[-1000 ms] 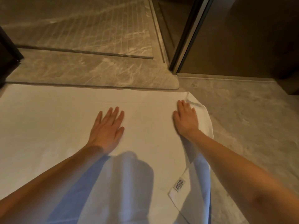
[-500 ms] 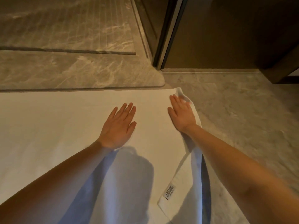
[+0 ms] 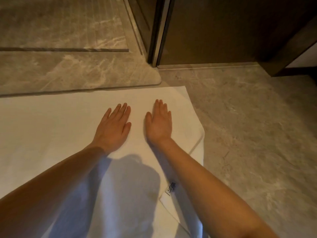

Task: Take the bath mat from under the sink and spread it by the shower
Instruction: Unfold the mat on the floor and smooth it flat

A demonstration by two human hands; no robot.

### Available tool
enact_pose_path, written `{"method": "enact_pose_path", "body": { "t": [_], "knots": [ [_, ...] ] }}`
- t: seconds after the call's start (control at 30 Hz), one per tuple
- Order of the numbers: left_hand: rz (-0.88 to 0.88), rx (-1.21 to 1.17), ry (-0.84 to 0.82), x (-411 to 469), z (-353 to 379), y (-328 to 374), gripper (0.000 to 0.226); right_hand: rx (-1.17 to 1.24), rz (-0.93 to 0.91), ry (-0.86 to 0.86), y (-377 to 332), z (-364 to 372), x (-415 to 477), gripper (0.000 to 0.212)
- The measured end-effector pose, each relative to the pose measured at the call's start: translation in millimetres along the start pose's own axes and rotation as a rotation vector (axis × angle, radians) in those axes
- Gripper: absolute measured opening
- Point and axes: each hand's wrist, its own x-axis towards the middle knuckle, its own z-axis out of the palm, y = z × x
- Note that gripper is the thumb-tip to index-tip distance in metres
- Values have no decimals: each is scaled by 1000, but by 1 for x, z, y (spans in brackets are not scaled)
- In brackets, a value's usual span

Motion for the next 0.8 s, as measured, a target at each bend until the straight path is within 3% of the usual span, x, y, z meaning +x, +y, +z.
{"method": "enact_pose_path", "body": {
  "t": [0.07,0.2,0.3,0.63,0.8],
  "knots": [
    [-8,-23,41,-4,-6,7,63,55,-4,10,-30,26,-33,60],
    [36,-29,-20,-45,1,17,68,-75,-25,22,-25,40,-63,58],
    [57,-31,-35,-64,4,13,64,-107,-59,7,13,24,-78,58],
    [61,1,-69,-58,10,7,70,-196,116,22,176,-54,-129,62],
    [93,5,-77,-68,-10,31,70,-279,166,82,145,-61,-133,60]
  ]
}}
